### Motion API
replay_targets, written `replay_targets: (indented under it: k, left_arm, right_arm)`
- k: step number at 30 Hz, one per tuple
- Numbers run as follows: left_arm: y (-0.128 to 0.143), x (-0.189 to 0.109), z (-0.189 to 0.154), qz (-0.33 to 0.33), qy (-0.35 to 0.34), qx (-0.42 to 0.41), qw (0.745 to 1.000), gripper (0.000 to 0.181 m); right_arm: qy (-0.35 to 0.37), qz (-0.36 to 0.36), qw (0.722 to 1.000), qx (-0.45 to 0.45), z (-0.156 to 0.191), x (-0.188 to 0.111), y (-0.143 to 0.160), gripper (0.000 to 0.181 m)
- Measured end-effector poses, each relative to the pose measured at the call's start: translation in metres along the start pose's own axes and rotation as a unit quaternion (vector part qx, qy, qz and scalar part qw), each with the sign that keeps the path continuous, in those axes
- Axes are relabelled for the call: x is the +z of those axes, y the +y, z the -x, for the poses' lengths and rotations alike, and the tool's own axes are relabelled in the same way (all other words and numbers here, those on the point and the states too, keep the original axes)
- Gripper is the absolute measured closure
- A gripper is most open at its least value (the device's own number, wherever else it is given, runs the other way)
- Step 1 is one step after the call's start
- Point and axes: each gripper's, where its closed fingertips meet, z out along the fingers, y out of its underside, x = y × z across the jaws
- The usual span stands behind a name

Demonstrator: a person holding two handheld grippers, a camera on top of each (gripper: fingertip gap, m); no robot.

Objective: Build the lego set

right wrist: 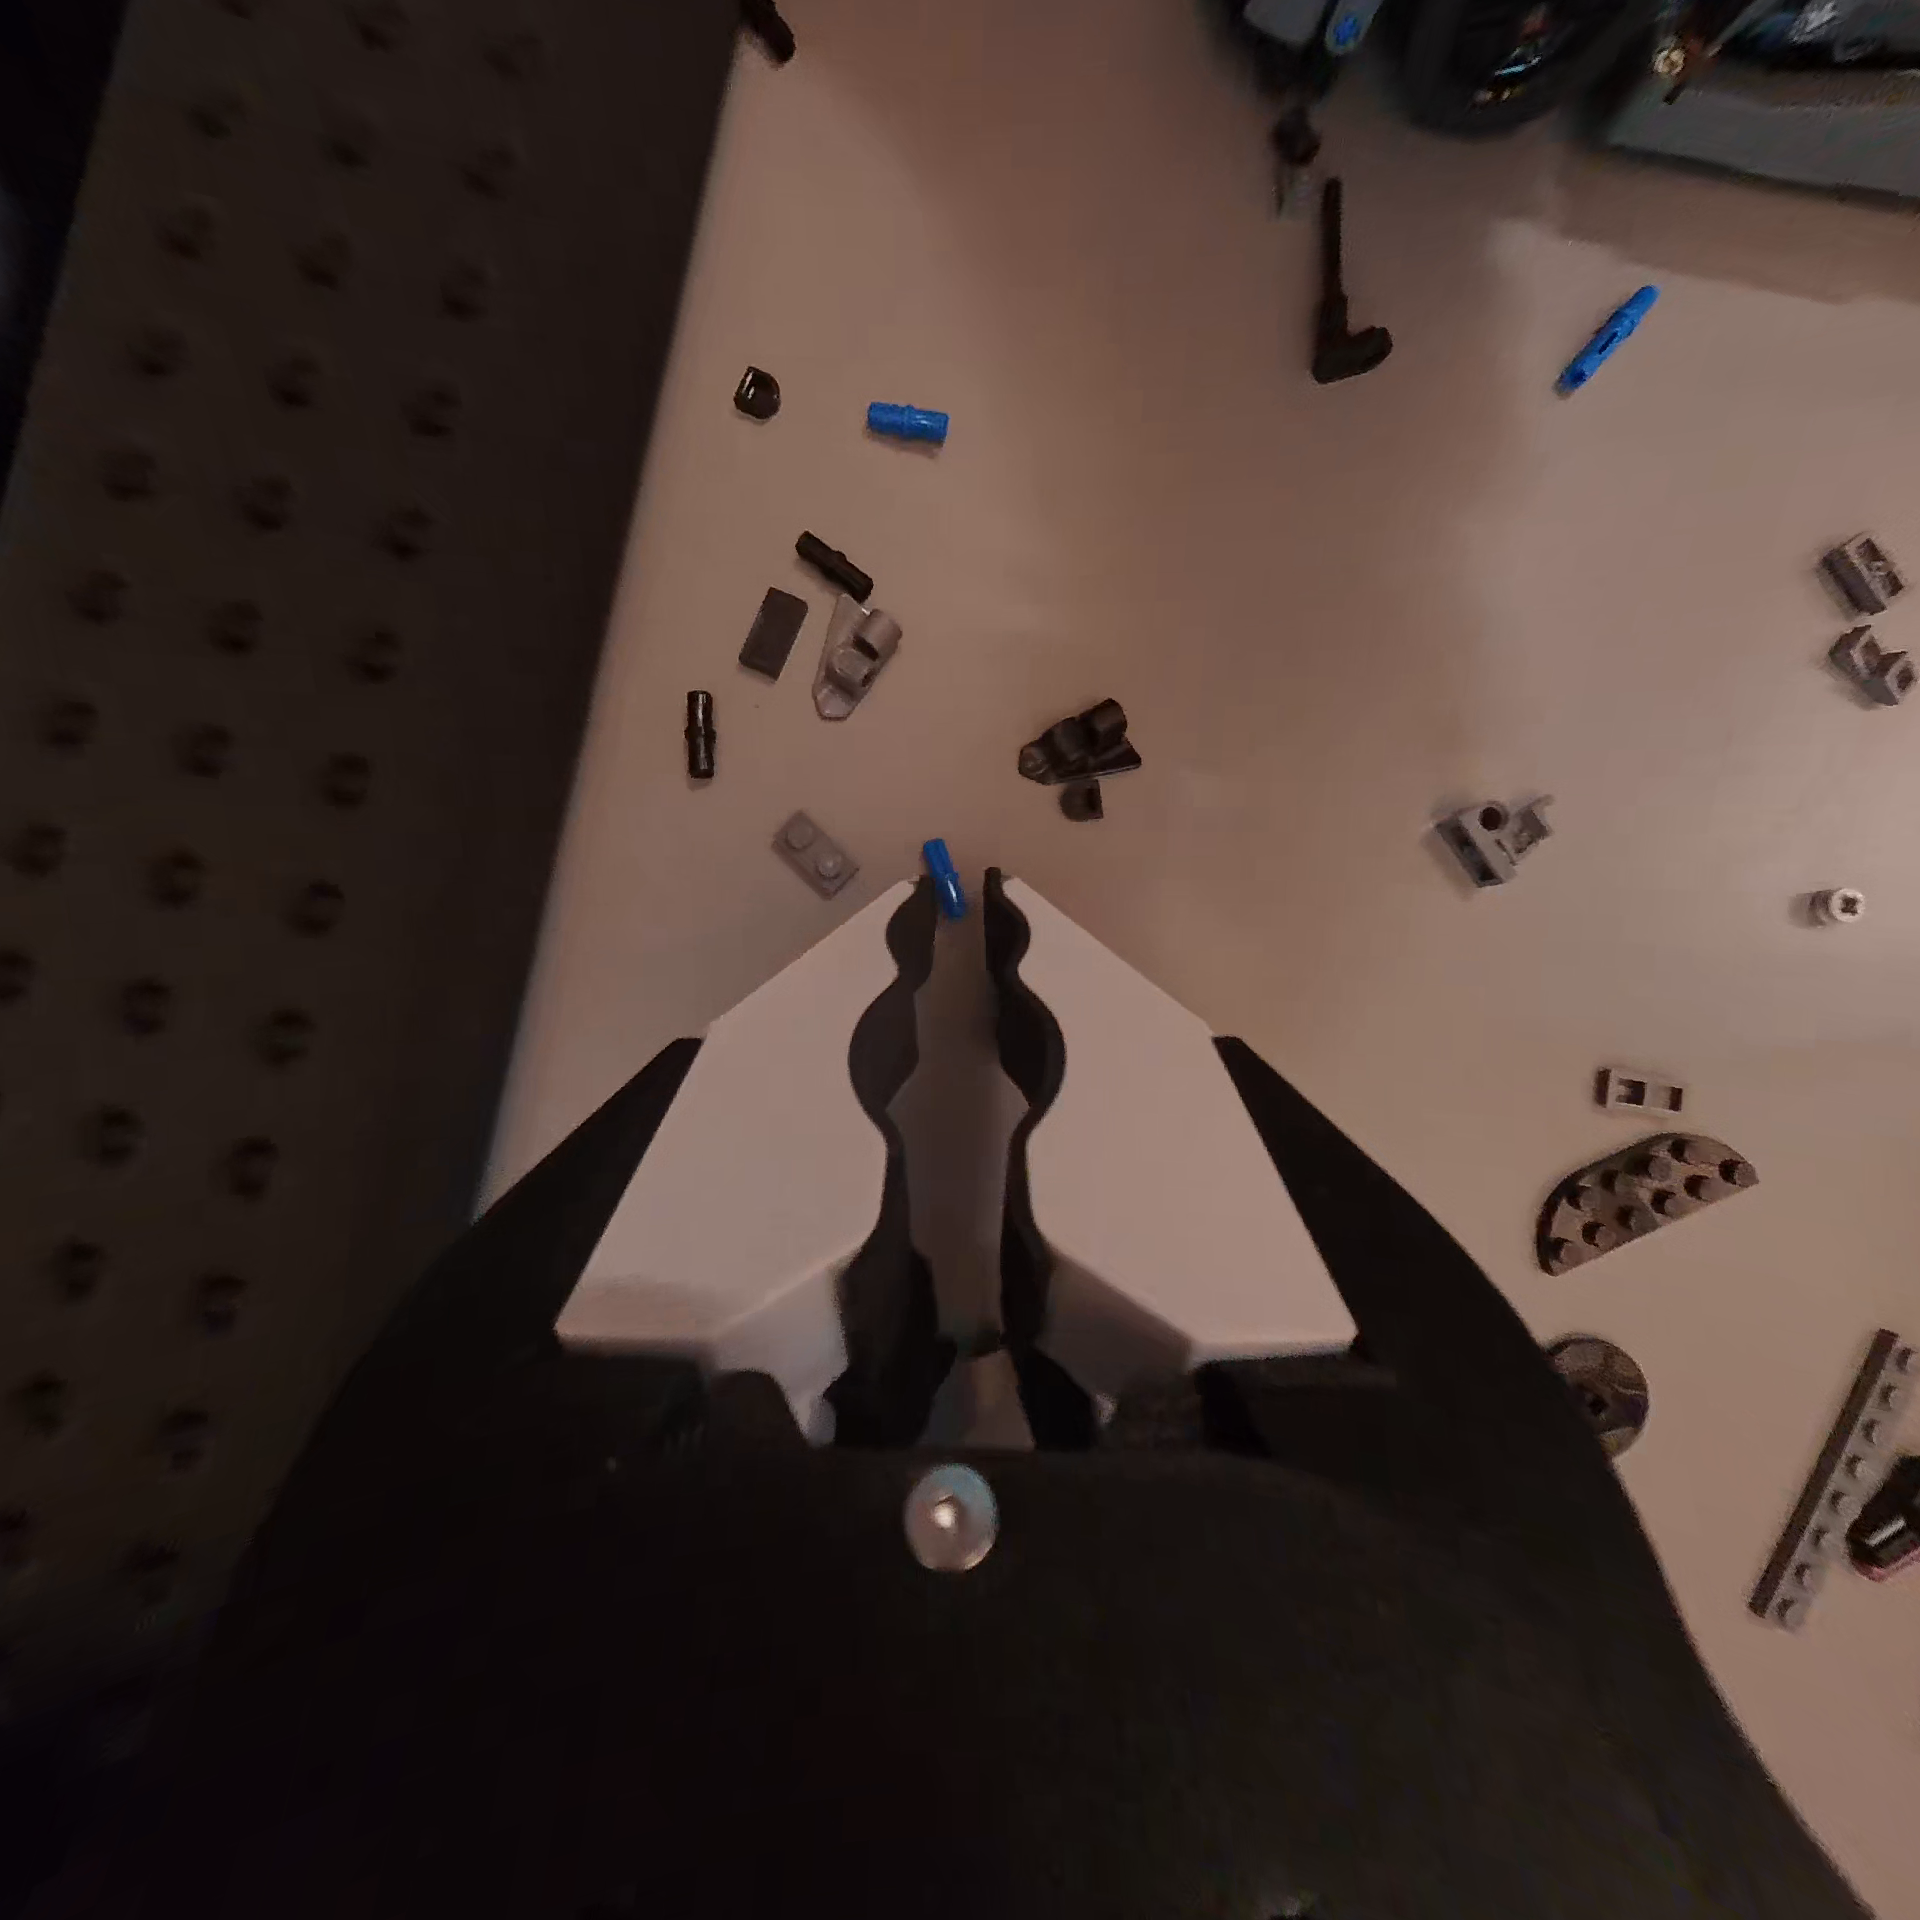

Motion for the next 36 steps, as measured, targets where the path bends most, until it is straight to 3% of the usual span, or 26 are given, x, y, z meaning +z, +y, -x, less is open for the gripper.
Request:
replay_targets:
  k: [10,15,22,36]
  left_arm:
    - [0.006,0.003,-0.003,0.017,0.005,0.009,1.0,0.176]
    - [0.02,0.008,-0.007,0.062,0.016,0.004,0.998,0.176]
    - [0.055,0.024,-0.016,0.148,0.047,-0.043,0.987,0.176]
    - [0.048,0.028,-0.023,0.138,0.059,-0.044,0.988,0.176]
  right_arm:
    - [0.006,-0.017,1.0,0.008,-0.005,-0.002,-0.002,0.18]
    - [0.116,-0.063,0.991,0.019,-0.042,-0.033,-0.009,0.18]
    - [0.256,-0.057,0.965,-0.017,-0.077,-0.061,-0.009,0.18]
    - [0.318,-0.029,0.941,-0.11,-0.077,-0.063,-0.024,0.18]
